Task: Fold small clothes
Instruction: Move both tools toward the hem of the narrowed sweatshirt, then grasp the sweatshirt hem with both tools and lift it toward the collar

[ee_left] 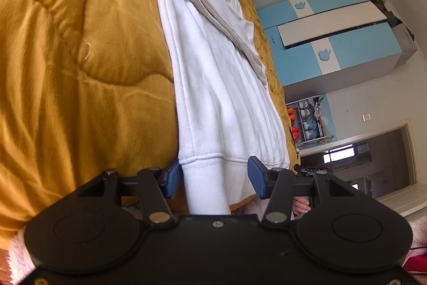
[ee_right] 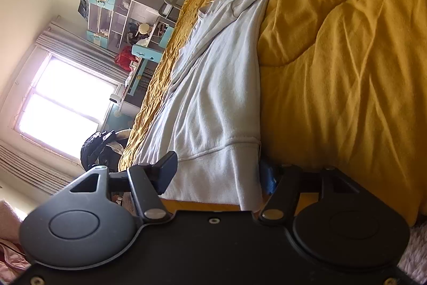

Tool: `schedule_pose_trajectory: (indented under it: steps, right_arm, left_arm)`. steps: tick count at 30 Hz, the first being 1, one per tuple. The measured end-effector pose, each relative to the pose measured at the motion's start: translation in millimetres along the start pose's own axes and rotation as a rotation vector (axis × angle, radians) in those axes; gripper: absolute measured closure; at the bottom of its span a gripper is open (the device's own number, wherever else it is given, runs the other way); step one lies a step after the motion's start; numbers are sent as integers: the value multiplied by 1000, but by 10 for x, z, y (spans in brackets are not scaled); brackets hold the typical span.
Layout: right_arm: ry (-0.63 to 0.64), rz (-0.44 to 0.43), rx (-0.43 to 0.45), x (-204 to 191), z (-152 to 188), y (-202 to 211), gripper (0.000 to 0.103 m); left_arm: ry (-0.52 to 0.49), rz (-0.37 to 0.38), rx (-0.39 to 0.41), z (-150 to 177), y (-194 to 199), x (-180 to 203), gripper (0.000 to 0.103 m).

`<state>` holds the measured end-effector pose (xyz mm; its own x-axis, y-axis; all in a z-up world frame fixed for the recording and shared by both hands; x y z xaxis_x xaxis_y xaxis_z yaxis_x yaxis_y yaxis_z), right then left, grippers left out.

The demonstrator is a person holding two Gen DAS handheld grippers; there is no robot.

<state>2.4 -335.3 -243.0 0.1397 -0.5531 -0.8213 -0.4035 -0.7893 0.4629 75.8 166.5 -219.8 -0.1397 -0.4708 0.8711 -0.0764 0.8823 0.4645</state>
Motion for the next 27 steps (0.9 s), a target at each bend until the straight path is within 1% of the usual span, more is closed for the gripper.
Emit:
schedule_pose_trajectory:
  steps: [2,3,4,5,7,8,11,12,13,14,15,17,20,23,27]
  right_arm:
    - [-3,-1,5,-6,-4,0,39]
    - [-1,1,7,-3,-11,1,39]
    - [-1,5,8,7,-11,-1,41]
    - [-4,5,10,8,-14,-5,41]
    - [-16,-6,16,25,-2,5,41]
    - [-18,-10,17,46,-3,7,41]
    - [-8,-1,15,63,3,12,44]
    - [1,15,11,65,10,9,56]
    - [14,42,2,74,29,-6,77]
    - [23,53,-8,69,42,-16,86]
    - [30,49,-12,50,53,-21,92]
    - [41,14,6,-11,48,13,94]
    - [47,-75,58,-128,-10,109,94]
    - [43,-151,96,-227,-96,174,94]
    - [46,-203,144,-329,-222,176,94]
  left_arm:
    - [20,9,11,0,14,-21,54]
    - [14,1,10,12,15,-17,55]
    - [-2,-18,1,30,4,0,61]
    - [-7,-37,-12,50,-13,7,75]
    - [42,-73,-45,95,-73,-43,96]
    - [68,-76,-53,104,-107,-75,98]
    - [71,-61,-36,94,-76,-62,100]
    - [70,-60,-32,98,-69,-53,101]
    - [65,-65,-32,104,-64,-41,101]
    - [57,-68,-30,119,-57,-16,101]
    - [52,-62,-25,120,-52,16,102]
    - [48,-44,-5,114,-26,94,102]
    - [41,-25,47,102,60,198,102]
    - [84,-16,120,40,136,245,102]
    - [95,37,215,-51,218,379,102]
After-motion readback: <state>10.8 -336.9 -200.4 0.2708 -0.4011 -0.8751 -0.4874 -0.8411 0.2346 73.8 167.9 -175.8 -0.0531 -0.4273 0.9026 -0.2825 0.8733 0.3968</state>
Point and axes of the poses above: each gripper's, at about its wrist camera, not at the fingertips, and y roughly against the way its jaws point, x to its right, z to its underside, the point moved 10 cm from there along -y, roughly the way its jaws point, and after that the axes turned 11 degrees about -x, right-handed, at the moved point
